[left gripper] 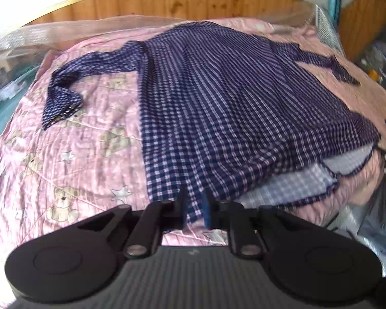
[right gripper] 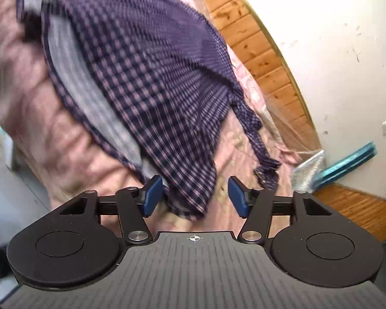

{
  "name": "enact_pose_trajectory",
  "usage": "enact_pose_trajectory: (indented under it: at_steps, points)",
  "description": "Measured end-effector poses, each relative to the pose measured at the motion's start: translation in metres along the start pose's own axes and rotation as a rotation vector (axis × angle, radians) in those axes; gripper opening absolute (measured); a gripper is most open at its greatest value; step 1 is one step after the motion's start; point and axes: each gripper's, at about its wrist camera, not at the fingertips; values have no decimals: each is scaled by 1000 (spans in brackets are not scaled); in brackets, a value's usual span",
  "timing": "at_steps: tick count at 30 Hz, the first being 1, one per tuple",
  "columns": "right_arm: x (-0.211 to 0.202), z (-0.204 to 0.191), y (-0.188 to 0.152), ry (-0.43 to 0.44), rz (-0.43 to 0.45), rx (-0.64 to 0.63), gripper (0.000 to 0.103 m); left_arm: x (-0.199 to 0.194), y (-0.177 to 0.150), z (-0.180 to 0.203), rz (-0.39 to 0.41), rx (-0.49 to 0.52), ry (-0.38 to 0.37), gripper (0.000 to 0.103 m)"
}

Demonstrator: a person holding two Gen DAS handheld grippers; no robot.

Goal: Fold clothes

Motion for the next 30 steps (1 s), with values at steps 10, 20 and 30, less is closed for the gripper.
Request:
enact_pose_trajectory:
  at_steps: [10, 20, 30]
  points:
    - [12, 11, 8, -32, 15, -66, 24, 14, 26, -6, 24, -40, -41, 17]
    - [25, -5, 5, -21, 19, -148, 22, 32, 33, -13, -15, -94, -92, 17]
    - [41, 66, -30, 302, -225, 436, 0, 55, 12, -10, -125, -13, -60, 32]
Point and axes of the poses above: each gripper's, at about its wrist camera, not at the fingertips, and x roughly the way its jaws point, z to its right, y to its top, and after that the axes turned 14 degrees about -z, right-handed
